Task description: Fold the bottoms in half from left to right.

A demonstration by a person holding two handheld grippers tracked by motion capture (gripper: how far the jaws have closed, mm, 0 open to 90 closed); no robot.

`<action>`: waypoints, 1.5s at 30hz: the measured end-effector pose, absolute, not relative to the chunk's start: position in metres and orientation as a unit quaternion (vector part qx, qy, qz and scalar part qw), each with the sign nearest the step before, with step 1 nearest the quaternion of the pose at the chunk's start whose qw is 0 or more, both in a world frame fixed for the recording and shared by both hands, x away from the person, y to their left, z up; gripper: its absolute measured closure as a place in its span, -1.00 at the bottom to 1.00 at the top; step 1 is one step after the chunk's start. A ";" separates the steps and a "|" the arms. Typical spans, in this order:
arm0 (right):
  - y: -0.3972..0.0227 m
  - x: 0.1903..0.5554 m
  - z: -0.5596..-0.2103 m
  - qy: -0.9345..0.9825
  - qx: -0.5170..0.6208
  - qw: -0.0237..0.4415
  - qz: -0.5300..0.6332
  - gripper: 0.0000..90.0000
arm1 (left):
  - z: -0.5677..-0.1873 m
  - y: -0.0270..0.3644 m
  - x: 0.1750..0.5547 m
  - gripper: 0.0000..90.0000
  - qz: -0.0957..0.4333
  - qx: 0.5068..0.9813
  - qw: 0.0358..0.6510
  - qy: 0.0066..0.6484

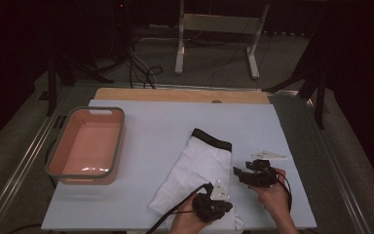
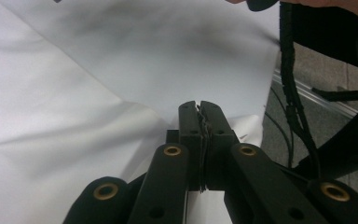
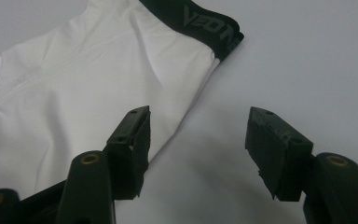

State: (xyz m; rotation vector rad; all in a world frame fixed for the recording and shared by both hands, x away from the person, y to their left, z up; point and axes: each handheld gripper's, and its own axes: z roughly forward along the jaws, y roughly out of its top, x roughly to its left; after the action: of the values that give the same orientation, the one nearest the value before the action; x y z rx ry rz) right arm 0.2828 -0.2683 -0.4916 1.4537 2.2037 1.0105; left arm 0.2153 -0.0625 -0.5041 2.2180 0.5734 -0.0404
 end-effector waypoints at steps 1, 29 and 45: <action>-0.268 0.283 -0.492 0.770 0.508 0.157 0.353 -0.11 | -0.504 -0.062 0.215 0.98 -0.016 0.882 0.412 0.228; -0.270 0.282 -0.491 0.767 0.511 0.158 0.355 -0.11 | -0.514 -0.064 0.227 0.24 -0.019 0.877 0.410 0.250; -0.270 0.283 -0.491 0.767 0.511 0.161 0.354 -0.11 | -0.517 -0.075 0.227 0.90 -0.018 0.864 0.427 0.267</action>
State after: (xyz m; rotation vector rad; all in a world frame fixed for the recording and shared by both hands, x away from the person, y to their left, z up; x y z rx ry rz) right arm 0.2832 -0.2697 -0.4912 1.4593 2.1895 1.0097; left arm 0.2273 -0.0749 -0.5174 2.1586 0.6665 -0.0462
